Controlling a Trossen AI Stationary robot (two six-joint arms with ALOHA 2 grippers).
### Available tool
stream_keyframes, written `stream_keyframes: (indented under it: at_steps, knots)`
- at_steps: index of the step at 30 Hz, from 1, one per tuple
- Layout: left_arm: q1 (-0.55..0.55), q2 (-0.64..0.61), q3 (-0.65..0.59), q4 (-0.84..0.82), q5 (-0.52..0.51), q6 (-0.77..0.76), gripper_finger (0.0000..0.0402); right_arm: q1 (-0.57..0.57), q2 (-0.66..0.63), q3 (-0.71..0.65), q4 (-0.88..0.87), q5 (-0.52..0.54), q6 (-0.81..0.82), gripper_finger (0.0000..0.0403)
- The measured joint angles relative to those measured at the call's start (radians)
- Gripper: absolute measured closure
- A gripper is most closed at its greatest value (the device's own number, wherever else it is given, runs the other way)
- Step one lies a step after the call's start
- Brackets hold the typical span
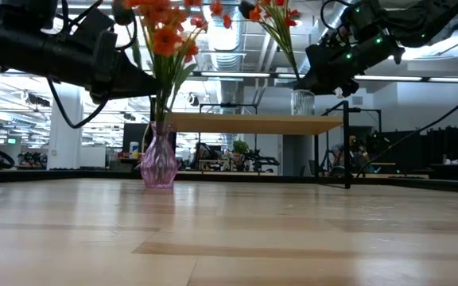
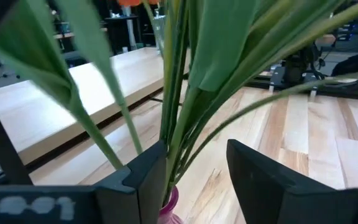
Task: Pick and place flowers into a vace then onto a shelf
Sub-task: Put the transparent vase with flowers on the shelf
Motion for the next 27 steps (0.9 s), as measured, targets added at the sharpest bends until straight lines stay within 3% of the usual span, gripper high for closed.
stream_keyframes:
  at_steps: [7, 13, 27]
  knots:
    - [-0.026, 0.0, 0.0, -0.008, -0.025, 0.016, 0.0214, 0.0, 0.0, 0.0, 0.0, -0.002, -0.002, 0.026]
    - [-0.05, -0.053, 0.001, -0.128, -0.027, -0.037, 0.0199, 0.0, 0.0, 0.0, -0.001, -0.001, -0.01, 0.0263]
    - [-0.166, -0.464, 0.001, -0.681, 0.006, -0.247, 0.0197, 0.0, 0.0, 0.0, -0.002, 0.0, -0.033, 0.0258]
